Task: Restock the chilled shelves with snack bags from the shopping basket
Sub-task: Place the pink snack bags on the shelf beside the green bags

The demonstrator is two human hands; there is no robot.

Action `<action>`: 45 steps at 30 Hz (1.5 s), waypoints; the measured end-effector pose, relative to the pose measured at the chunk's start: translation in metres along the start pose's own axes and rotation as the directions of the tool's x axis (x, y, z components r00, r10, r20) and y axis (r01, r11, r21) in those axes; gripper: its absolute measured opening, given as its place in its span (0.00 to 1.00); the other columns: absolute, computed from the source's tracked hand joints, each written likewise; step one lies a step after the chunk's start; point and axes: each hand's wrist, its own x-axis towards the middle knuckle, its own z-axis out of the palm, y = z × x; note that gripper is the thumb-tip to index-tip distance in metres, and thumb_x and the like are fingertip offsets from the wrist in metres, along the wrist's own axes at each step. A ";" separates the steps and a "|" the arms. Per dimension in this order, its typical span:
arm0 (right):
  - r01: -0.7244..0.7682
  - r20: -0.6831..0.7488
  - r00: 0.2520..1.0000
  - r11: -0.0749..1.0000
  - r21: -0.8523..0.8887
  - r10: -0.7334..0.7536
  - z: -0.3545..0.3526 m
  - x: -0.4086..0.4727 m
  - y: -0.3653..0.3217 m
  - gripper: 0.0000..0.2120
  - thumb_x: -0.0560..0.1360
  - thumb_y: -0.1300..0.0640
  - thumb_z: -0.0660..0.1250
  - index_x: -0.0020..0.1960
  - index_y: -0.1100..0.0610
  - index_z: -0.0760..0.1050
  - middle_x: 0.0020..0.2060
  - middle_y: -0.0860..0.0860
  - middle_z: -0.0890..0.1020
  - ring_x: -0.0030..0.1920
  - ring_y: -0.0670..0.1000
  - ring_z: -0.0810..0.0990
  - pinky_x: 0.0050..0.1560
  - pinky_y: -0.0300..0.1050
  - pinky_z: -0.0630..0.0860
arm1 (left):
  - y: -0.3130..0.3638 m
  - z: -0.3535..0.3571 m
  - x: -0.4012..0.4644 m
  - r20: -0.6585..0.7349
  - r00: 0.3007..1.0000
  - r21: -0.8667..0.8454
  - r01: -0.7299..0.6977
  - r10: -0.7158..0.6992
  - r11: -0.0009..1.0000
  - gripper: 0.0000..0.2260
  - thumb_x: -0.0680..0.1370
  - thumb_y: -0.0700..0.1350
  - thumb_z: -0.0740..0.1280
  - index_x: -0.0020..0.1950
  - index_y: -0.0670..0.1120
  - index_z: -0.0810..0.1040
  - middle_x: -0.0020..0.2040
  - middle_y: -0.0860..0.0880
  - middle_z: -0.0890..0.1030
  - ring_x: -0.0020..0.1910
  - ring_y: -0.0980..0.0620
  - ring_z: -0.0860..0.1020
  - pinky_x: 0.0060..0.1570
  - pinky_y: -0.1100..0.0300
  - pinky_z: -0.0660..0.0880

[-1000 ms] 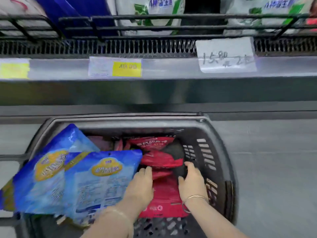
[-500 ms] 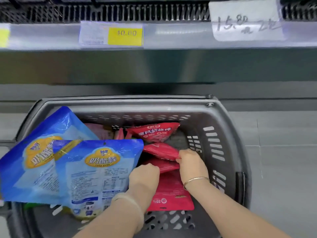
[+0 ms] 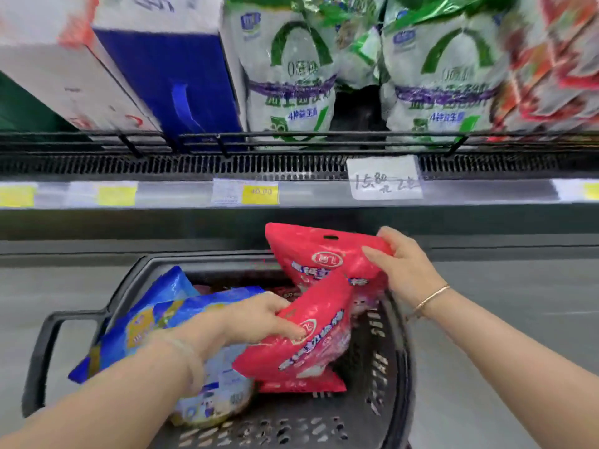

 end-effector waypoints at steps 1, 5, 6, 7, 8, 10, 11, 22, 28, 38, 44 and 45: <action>0.036 -0.006 0.999 0.999 -0.020 -0.036 -0.007 0.001 -0.014 0.17 0.75 0.67 0.63 0.32 0.54 0.63 0.27 0.46 0.69 0.27 0.39 0.68 0.31 0.33 0.65 | 0.010 -0.009 -0.010 0.006 1.000 -0.038 0.011 -0.011 0.999 0.07 0.73 0.35 0.68 0.37 0.45 0.79 0.31 0.49 0.80 0.28 0.55 0.77 0.36 0.64 0.74; 0.142 -0.008 0.990 0.987 -0.068 -0.143 -0.035 0.000 -0.078 0.15 0.76 0.64 0.62 0.34 0.54 0.62 0.30 0.49 0.70 0.30 0.44 0.69 0.33 0.37 0.67 | 0.060 -0.049 -0.063 0.084 0.996 -0.007 0.023 -0.022 1.000 0.04 0.65 0.35 0.70 0.37 0.43 0.81 0.30 0.47 0.83 0.25 0.53 0.80 0.31 0.64 0.79; 0.172 -0.021 0.985 0.983 -0.057 -0.174 -0.041 -0.001 -0.093 0.15 0.76 0.65 0.62 0.34 0.54 0.62 0.30 0.49 0.70 0.28 0.40 0.70 0.31 0.33 0.68 | 0.071 -0.058 -0.077 0.083 0.996 0.034 0.014 -0.017 0.999 0.05 0.62 0.36 0.70 0.36 0.43 0.82 0.30 0.47 0.83 0.26 0.52 0.81 0.32 0.63 0.78; 0.207 -0.040 0.977 0.977 -0.048 -0.209 -0.048 -0.003 -0.110 0.15 0.76 0.65 0.62 0.34 0.54 0.63 0.30 0.49 0.70 0.28 0.39 0.71 0.32 0.31 0.69 | 0.084 -0.067 -0.093 0.072 0.997 0.065 0.006 -0.011 0.998 0.07 0.60 0.35 0.71 0.36 0.43 0.82 0.31 0.46 0.84 0.26 0.52 0.81 0.32 0.63 0.78; 0.241 -0.054 0.969 0.969 -0.046 -0.243 -0.054 -0.004 -0.125 0.15 0.75 0.65 0.63 0.34 0.54 0.63 0.31 0.50 0.70 0.30 0.41 0.73 0.36 0.35 0.71 | 0.095 -0.077 -0.108 0.058 0.998 0.078 -0.004 0.000 0.997 0.08 0.59 0.34 0.73 0.36 0.43 0.83 0.31 0.46 0.84 0.26 0.52 0.81 0.31 0.62 0.79; 0.309 -0.065 0.948 0.950 -0.050 -0.312 -0.063 -0.006 -0.157 0.15 0.74 0.64 0.65 0.35 0.52 0.64 0.32 0.51 0.71 0.34 0.48 0.73 0.41 0.47 0.73 | 0.123 -0.092 -0.142 0.054 0.997 0.087 -0.050 0.046 0.995 0.06 0.61 0.37 0.74 0.37 0.42 0.84 0.33 0.45 0.85 0.28 0.52 0.82 0.32 0.62 0.80; 0.346 -0.069 0.935 0.937 -0.045 -0.348 -0.066 -0.008 -0.172 0.15 0.74 0.64 0.66 0.35 0.51 0.64 0.31 0.50 0.72 0.34 0.48 0.74 0.40 0.47 0.74 | 0.137 -0.097 -0.159 0.052 0.996 0.106 -0.078 0.072 0.991 0.05 0.62 0.38 0.74 0.37 0.43 0.84 0.34 0.45 0.85 0.29 0.52 0.82 0.32 0.62 0.80; 0.659 -0.127 0.752 0.736 0.158 -0.647 -0.098 -0.021 -0.330 0.15 0.71 0.66 0.68 0.36 0.50 0.68 0.26 0.46 0.77 0.26 0.41 0.75 0.28 0.36 0.75 | 0.256 -0.122 -0.305 -0.265 0.693 0.569 -0.449 0.671 0.689 0.18 0.61 0.68 0.70 0.36 0.55 0.84 0.56 0.68 0.74 0.53 0.60 0.79 0.50 0.61 0.79; 0.643 -0.085 0.737 0.657 0.393 -0.671 -0.104 -0.021 -0.391 0.11 0.59 0.54 0.76 0.37 0.48 0.75 0.27 0.46 0.81 0.27 0.42 0.79 0.28 0.35 0.77 | 0.307 -0.137 -0.349 -0.380 0.516 0.617 -0.477 0.768 0.625 0.16 0.64 0.52 0.69 0.39 0.39 0.81 0.37 0.39 0.83 0.33 0.47 0.83 0.33 0.52 0.79; 0.379 0.134 0.858 0.787 0.487 -0.496 -0.075 -0.007 -0.378 0.22 0.47 0.77 0.76 0.36 0.60 0.80 0.31 0.50 0.86 0.32 0.45 0.84 0.31 0.34 0.78 | 0.340 -0.149 -0.355 -0.487 0.390 0.602 -0.499 0.782 0.624 0.18 0.69 0.48 0.70 0.41 0.31 0.78 0.39 0.30 0.79 0.34 0.37 0.80 0.34 0.44 0.77; 0.339 0.044 0.911 0.805 0.487 -0.410 -0.070 0.018 -0.373 0.11 0.64 0.72 0.72 0.32 0.57 0.84 0.31 0.51 0.86 0.31 0.47 0.84 0.33 0.37 0.80 | 0.334 -0.167 -0.329 -0.628 0.351 0.580 -0.384 0.695 0.718 0.18 0.65 0.51 0.74 0.24 0.45 0.69 0.21 0.51 0.71 0.20 0.57 0.69 0.20 0.70 0.65; 0.325 0.050 0.916 0.810 0.488 -0.397 -0.072 0.021 -0.373 0.10 0.64 0.70 0.72 0.33 0.56 0.84 0.32 0.51 0.86 0.32 0.49 0.84 0.34 0.39 0.81 | 0.329 -0.171 -0.329 -0.674 0.327 0.513 -0.439 0.663 0.738 0.16 0.62 0.54 0.74 0.25 0.46 0.72 0.22 0.51 0.73 0.20 0.57 0.70 0.20 0.70 0.66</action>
